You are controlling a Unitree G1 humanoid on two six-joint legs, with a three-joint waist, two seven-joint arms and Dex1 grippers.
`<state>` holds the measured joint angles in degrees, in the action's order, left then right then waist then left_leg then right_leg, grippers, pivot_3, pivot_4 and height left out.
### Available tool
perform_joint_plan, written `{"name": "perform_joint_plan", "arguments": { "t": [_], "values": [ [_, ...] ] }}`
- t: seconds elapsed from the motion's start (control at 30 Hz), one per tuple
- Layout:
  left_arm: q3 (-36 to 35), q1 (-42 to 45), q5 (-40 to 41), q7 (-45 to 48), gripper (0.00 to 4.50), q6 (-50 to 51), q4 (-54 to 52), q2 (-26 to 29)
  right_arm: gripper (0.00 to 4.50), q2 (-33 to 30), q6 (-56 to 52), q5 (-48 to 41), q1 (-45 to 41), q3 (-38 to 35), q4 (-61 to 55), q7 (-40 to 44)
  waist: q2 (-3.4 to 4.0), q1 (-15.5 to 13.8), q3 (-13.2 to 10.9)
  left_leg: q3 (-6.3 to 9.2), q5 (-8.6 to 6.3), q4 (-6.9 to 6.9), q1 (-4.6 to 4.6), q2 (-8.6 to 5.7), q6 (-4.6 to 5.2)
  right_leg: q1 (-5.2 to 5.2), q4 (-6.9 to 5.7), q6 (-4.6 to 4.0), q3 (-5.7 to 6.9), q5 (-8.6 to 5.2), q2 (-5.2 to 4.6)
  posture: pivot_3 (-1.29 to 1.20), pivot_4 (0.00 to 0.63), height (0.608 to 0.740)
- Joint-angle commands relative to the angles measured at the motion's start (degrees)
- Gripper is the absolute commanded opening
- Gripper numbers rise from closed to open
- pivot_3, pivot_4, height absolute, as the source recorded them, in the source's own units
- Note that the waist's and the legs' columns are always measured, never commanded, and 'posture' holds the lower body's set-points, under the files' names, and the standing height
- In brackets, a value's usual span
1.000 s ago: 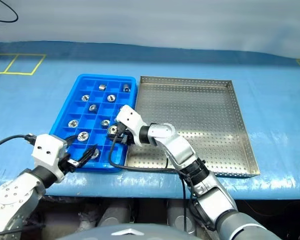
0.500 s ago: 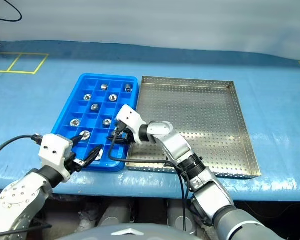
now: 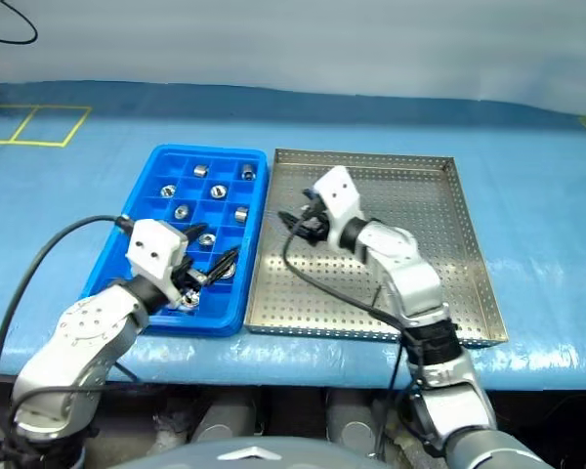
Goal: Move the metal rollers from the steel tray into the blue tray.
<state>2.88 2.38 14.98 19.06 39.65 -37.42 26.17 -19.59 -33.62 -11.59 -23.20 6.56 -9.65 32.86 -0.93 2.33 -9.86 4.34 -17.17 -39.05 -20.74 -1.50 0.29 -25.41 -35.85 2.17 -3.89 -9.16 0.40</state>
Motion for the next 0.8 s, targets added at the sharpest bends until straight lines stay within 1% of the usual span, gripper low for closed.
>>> {"name": "perform_joint_plan", "arguments": {
  "t": [0.03,0.1,0.2,0.37,0.43,0.47,0.5,0.53,0.67,0.8],
  "values": [
    [2.9,4.2,-1.3,2.1,3.66,-3.8,4.4,-1.1,4.00,-4.1,-1.5,-0.4,3.3,-3.2,-3.7,0.5,0.00,1.2,0.0,-0.02,-0.01,0.01,0.00,0.03,0.01,-0.01,-0.01,-0.01,-0.01,-0.01,0.03,-0.16,0.150,0.740],
    [4.1,6.3,-1.8,3.1,3.66,-5.1,7.4,-1.6,4.48,-4.8,-0.9,-0.9,5.2,-4.8,-4.1,-0.3,0.00,2.3,0.0,-0.05,-0.03,0.03,0.00,0.04,0.04,-0.01,-0.01,-0.01,-0.04,-0.01,0.05,-0.19,0.150,0.740],
    [4.9,8.0,-2.2,4.4,3.66,-6.4,10.1,-1.8,4.48,-4.6,0.4,-2.6,7.0,-6.0,-5.2,0.2,0.01,4.6,0.0,-0.25,-0.05,0.02,0.03,0.07,0.08,-0.03,-0.03,0.08,-0.23,0.03,0.10,-0.21,0.150,0.740],
    [4.2,7.7,-1.5,5.6,3.66,-7.2,10.8,-1.6,4.48,-4.0,2.3,-3.5,7.9,-6.6,-5.7,-0.3,0.00,6.9,0.0,-0.44,-0.05,-0.07,0.08,0.07,0.11,0.00,-0.03,0.25,-0.44,0.11,0.15,-0.21,0.150,0.740],
    [3.3,7.0,-0.7,6.0,3.66,-7.0,10.5,-1.5,4.48,-3.7,2.8,-3.4,7.6,-6.3,-5.1,-0.7,0.00,7.4,0.0,-0.48,-0.05,-0.10,0.08,0.06,0.13,0.00,-0.03,0.30,-0.49,0.14,0.15,-0.21,0.150,0.740],
    [2.8,6.6,-0.5,5.8,4.00,-6.6,10.4,-1.6,4.50,-3.5,3.0,-3.3,7.3,-6.2,-4.8,-0.9,0.00,7.6,0.0,-0.50,-0.05,-0.11,0.09,0.06,0.14,0.00,-0.03,0.33,-0.52,0.15,0.14,-0.20,0.150,0.740],
    [2.6,6.3,-0.6,5.8,4.18,-6.4,10.3,-1.5,4.50,-3.3,3.2,-3.3,7.0,-6.0,-4.5,-1.0,0.00,7.8,0.0,-0.52,-0.05,-0.11,0.09,0.06,0.15,0.00,-0.03,0.34,-0.54,0.15,0.14,-0.19,0.150,0.740],
    [2.6,6.0,-1.1,5.5,4.46,-6.3,10.2,-1.3,4.50,-3.1,3.6,-3.3,6.7,-5.8,-4.1,-0.9,0.00,7.9,0.0,-0.54,-0.05,-0.11,0.10,0.06,0.16,-0.01,-0.03,0.34,-0.56,0.16,0.15,-0.19,0.150,0.740],
    [2.2,5.8,-2.1,3.5,4.46,-5.3,10.0,-1.7,4.50,-3.0,4.3,-3.3,5.9,-4.7,-3.3,0.4,-0.01,7.7,0.0,-0.54,-0.05,-0.11,0.10,0.06,0.16,-0.01,-0.03,0.36,-0.58,0.17,0.15,-0.17,0.150,0.740],
    [3.0,5.4,-1.9,4.2,4.46,-6.0,9.4,-1.3,4.50,-3.9,4.4,-3.9,6.6,-3.3,-4.3,3.2,-0.01,7.5,0.0,-0.54,-0.07,-0.10,0.09,0.05,0.19,-0.01,-0.02,0.36,-0.58,0.17,0.14,-0.17,0.150,0.740]
  ]
}}
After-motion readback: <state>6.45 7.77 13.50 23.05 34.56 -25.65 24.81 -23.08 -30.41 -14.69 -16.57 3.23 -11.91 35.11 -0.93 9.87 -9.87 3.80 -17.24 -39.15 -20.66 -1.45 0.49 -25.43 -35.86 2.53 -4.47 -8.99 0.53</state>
